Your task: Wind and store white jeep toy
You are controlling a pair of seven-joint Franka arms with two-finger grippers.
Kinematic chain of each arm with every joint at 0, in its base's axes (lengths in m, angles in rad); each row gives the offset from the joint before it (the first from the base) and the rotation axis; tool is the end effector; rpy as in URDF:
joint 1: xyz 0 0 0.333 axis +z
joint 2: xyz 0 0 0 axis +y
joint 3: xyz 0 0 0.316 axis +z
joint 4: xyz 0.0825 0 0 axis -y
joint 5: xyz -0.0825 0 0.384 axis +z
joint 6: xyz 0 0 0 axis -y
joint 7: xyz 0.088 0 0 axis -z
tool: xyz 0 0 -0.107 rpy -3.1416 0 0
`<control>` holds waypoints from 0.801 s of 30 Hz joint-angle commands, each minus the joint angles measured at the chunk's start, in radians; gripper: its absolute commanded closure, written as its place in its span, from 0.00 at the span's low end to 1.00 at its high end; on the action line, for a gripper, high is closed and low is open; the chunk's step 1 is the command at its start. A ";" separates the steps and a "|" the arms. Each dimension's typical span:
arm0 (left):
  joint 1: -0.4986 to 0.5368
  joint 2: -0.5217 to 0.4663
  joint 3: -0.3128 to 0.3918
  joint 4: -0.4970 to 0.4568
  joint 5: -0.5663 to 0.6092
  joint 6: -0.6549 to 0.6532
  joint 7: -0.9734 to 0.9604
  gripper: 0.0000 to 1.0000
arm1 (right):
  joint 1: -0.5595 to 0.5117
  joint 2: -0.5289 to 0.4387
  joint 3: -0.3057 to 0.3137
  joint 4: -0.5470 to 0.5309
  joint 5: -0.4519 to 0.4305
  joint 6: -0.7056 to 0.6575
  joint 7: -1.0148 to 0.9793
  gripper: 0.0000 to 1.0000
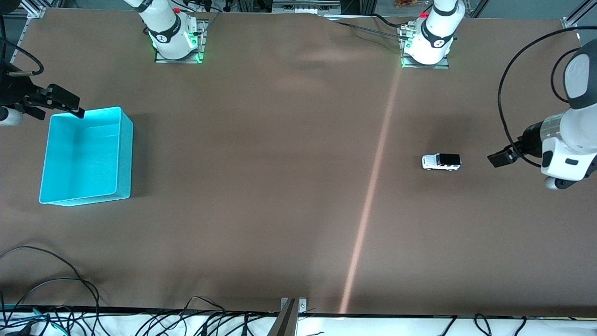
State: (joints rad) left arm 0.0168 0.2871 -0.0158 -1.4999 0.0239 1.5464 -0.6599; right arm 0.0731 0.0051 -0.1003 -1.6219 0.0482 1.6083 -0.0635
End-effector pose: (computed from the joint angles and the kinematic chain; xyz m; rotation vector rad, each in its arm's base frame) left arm 0.6213 0.0043 0.4861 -2.8643 -0.9790 0.3367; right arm 0.5581 -0.0101 0.6009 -3.0926 -0.0526 0.0255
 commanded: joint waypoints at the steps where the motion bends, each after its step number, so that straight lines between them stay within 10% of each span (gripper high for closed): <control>1: 0.005 0.038 0.007 -0.002 -0.016 0.015 -0.225 0.00 | 0.002 0.004 -0.001 0.023 0.001 -0.021 -0.012 0.00; 24: 0.005 0.050 0.008 -0.374 0.002 0.438 -0.888 0.00 | 0.001 0.012 -0.002 0.028 0.001 -0.021 -0.012 0.00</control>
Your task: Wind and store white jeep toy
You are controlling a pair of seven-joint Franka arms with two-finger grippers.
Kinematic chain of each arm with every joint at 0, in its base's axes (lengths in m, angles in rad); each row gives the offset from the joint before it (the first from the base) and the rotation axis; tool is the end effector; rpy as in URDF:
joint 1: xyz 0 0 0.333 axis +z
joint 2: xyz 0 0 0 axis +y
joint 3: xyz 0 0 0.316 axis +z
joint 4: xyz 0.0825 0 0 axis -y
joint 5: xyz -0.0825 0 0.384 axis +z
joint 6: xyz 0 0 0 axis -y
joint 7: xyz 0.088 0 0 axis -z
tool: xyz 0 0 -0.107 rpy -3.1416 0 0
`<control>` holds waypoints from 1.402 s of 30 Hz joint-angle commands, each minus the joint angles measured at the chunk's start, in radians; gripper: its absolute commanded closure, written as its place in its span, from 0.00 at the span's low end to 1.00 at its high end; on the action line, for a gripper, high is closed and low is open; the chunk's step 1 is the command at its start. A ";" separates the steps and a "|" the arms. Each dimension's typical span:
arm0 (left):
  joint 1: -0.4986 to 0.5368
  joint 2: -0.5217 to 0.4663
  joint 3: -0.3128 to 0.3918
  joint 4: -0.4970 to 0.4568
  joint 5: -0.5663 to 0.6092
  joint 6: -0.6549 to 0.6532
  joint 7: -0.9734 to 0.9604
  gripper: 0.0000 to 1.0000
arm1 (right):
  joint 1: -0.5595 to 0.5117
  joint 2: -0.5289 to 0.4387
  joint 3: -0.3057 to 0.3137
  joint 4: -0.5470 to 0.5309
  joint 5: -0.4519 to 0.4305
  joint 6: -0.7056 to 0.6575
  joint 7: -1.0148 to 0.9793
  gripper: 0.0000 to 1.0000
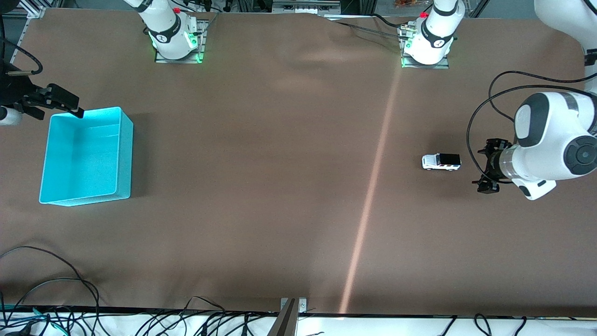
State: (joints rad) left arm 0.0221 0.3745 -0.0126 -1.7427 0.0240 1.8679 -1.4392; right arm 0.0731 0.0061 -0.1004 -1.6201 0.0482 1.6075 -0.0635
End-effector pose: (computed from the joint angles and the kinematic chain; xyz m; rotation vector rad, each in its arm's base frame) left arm 0.6222 0.0083 0.3425 -2.2215 -1.9467 0.2626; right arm 0.5583 -0.0101 0.6011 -3.0927 -0.0525 0.0255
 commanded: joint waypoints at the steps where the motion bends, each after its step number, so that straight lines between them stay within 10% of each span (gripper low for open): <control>1: -0.001 -0.045 0.003 -0.162 0.005 0.147 -0.122 0.00 | 0.001 0.011 -0.002 0.026 0.001 -0.020 -0.012 0.00; 15: -0.008 -0.089 0.000 -0.443 0.025 0.448 -0.214 0.00 | 0.001 0.011 -0.004 0.026 -0.001 -0.020 -0.012 0.00; 33: -0.010 -0.098 -0.004 -0.560 0.076 0.591 -0.239 0.03 | 0.001 0.011 -0.004 0.026 -0.001 -0.020 -0.012 0.00; 37: -0.011 -0.100 -0.004 -0.558 0.076 0.590 -0.242 0.19 | 0.001 0.011 -0.004 0.026 -0.001 -0.020 -0.012 0.00; 42: -0.014 -0.098 -0.004 -0.554 0.077 0.590 -0.244 0.66 | -0.001 0.012 -0.004 0.026 -0.001 -0.020 -0.012 0.00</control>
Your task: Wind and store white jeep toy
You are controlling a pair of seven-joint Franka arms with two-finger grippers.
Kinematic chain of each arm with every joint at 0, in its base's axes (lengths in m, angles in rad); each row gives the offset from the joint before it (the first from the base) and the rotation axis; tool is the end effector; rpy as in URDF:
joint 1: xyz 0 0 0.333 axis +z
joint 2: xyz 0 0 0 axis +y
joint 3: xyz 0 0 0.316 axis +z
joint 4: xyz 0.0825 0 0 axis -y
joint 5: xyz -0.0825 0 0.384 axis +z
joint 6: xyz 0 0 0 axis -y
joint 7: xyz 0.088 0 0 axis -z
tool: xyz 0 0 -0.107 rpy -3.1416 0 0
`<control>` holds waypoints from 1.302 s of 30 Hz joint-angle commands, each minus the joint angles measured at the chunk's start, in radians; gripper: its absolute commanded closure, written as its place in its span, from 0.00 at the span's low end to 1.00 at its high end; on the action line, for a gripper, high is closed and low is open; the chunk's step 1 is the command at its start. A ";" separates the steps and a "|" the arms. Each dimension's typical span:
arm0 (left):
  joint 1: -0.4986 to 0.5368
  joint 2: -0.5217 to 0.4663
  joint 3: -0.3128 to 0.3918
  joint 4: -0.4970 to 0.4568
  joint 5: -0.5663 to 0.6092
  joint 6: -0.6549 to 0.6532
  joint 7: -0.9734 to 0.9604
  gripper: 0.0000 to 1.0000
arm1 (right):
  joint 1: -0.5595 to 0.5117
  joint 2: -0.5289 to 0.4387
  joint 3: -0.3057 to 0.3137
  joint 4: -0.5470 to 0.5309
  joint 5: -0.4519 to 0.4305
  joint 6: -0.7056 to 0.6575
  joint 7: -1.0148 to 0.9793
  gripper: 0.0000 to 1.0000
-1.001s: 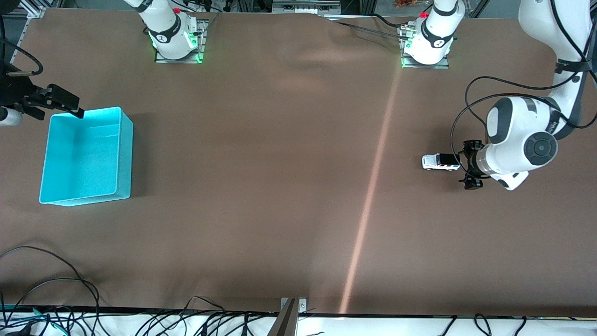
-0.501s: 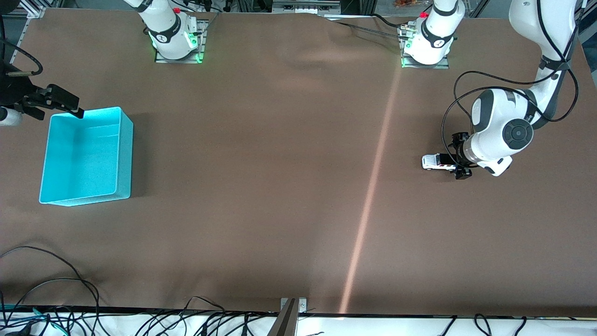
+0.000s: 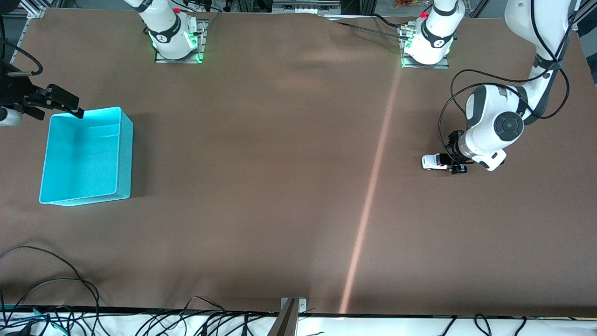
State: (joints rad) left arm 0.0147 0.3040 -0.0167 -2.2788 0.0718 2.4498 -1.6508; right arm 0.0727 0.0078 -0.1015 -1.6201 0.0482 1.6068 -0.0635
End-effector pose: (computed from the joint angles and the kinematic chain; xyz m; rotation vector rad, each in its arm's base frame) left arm 0.5199 -0.0012 0.2103 -2.1121 -2.1550 0.0948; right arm 0.5587 -0.0109 0.6001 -3.0928 -0.0502 0.0292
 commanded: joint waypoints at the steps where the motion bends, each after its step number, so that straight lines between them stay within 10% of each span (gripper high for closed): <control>1: -0.007 -0.028 0.000 -0.018 0.029 0.008 -0.032 0.73 | 0.001 0.011 -0.003 0.026 -0.001 -0.019 -0.012 0.00; 4: -0.007 -0.028 0.000 -0.016 0.029 0.006 -0.031 0.84 | -0.001 0.011 -0.003 0.026 -0.001 -0.019 -0.012 0.00; 39: -0.318 0.119 -0.071 0.222 0.062 -0.123 -0.497 0.84 | -0.002 0.011 -0.003 0.026 -0.001 -0.019 -0.012 0.00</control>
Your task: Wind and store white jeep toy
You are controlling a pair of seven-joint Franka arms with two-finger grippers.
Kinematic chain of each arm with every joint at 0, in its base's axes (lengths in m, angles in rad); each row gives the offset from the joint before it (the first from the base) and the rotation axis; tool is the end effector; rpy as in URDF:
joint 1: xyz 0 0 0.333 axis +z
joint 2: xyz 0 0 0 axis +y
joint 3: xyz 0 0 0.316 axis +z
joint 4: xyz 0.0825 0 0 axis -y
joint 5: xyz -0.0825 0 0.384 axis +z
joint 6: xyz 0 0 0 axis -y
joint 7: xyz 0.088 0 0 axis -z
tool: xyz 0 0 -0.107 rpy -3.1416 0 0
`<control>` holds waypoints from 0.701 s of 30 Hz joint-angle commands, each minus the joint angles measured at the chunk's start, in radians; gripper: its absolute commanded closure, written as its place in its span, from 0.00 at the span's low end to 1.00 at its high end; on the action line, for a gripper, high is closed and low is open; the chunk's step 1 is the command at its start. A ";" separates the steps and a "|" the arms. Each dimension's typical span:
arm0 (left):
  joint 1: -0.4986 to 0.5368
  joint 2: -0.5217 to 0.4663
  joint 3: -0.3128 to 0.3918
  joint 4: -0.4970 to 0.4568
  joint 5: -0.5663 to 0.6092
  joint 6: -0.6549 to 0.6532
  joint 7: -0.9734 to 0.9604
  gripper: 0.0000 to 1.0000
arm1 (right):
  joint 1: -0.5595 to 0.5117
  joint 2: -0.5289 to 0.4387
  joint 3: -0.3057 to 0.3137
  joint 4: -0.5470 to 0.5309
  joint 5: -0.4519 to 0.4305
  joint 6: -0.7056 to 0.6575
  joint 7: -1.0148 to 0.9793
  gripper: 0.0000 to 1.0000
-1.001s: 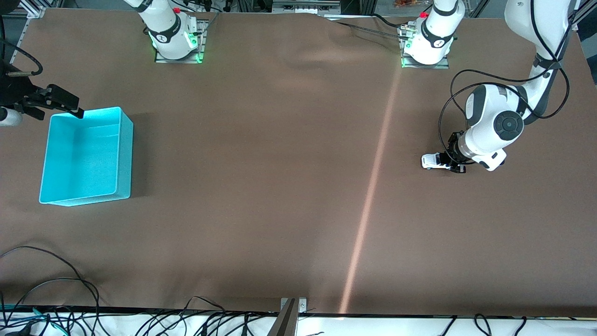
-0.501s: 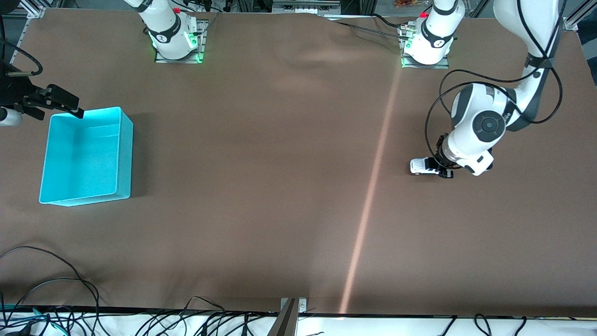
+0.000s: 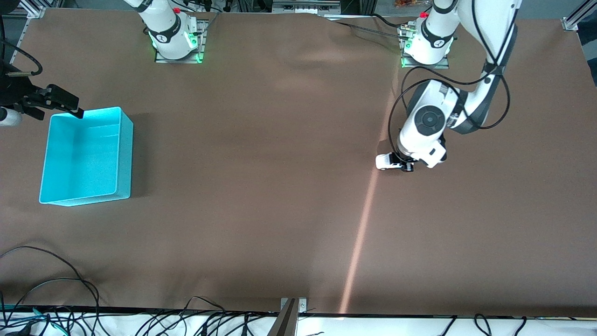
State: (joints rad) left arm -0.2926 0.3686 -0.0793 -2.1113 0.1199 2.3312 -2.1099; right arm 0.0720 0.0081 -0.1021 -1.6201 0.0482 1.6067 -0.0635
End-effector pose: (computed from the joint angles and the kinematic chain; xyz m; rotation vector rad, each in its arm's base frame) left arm 0.5255 -0.2028 0.2276 -2.0241 -2.1959 -0.0024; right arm 0.5587 -0.0116 0.5999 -3.0928 -0.0482 0.0297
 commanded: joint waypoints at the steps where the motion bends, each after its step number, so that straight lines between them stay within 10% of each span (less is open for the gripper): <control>1: -0.011 0.059 -0.011 0.057 0.014 0.003 -0.038 0.84 | -0.001 0.010 -0.002 0.026 -0.001 -0.019 -0.012 0.00; 21: 0.058 0.105 -0.008 0.056 0.020 0.050 0.065 0.87 | -0.001 0.010 -0.002 0.026 -0.001 -0.019 -0.012 0.00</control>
State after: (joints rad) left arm -0.2700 0.4207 -0.0938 -2.0797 0.1190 2.3459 -2.0883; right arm 0.0719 0.0082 -0.1022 -1.6201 0.0482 1.6063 -0.0635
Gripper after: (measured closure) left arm 0.533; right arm 0.000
